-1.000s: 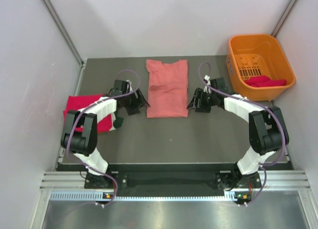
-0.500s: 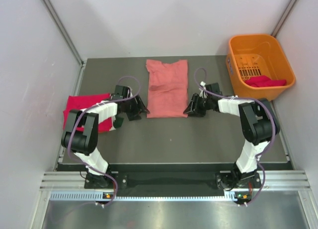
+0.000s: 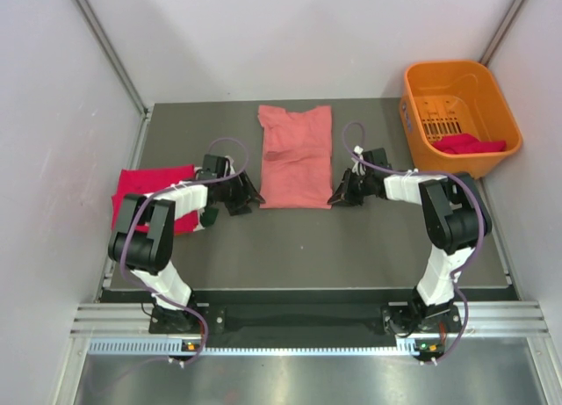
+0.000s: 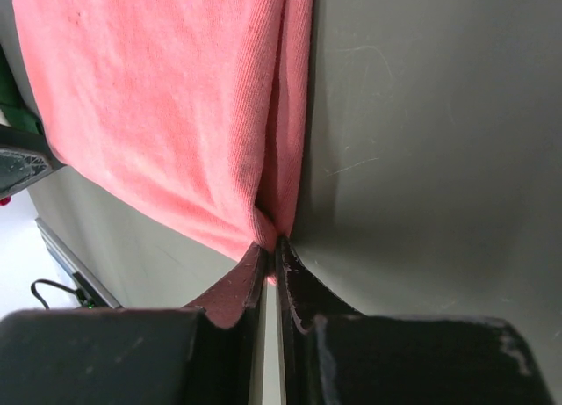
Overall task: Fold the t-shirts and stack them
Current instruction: Fold the tshirt
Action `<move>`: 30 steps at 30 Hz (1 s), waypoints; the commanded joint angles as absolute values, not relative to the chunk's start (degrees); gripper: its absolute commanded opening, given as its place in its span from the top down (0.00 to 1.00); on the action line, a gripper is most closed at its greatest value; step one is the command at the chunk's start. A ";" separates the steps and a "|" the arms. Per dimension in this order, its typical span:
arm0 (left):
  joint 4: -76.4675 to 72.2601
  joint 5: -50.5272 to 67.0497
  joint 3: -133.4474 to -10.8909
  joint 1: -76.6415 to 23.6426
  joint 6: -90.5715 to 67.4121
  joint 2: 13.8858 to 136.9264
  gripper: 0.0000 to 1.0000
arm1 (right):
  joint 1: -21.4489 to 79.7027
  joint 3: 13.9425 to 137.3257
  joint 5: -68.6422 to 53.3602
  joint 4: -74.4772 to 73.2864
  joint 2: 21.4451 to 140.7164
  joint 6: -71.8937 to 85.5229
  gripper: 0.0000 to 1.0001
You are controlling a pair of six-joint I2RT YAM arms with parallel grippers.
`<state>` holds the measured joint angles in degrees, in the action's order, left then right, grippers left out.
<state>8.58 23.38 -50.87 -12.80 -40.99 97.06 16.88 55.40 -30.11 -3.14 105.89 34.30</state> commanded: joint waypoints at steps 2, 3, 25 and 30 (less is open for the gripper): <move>5.01 24.52 -50.45 -12.92 -41.92 99.22 0.43 | 17.67 54.67 -30.32 -1.67 105.20 33.75 0.97; 4.66 24.70 -50.54 -13.01 -42.01 99.58 0.44 | 17.75 54.75 -30.41 -1.67 105.21 33.75 0.99; 3.42 25.58 -47.21 -15.38 -40.61 98.10 1.00 | 18.98 52.83 -30.59 -5.01 99.59 32.87 1.00; 7.55 26.28 -42.81 -15.82 -38.50 88.27 1.00 | 20.12 48.61 -30.67 -7.29 91.94 31.29 1.00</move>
<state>2.90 26.57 -45.10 -15.22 -41.60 95.61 18.57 50.33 -30.11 -5.26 97.86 33.41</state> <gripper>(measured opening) 0.025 0.012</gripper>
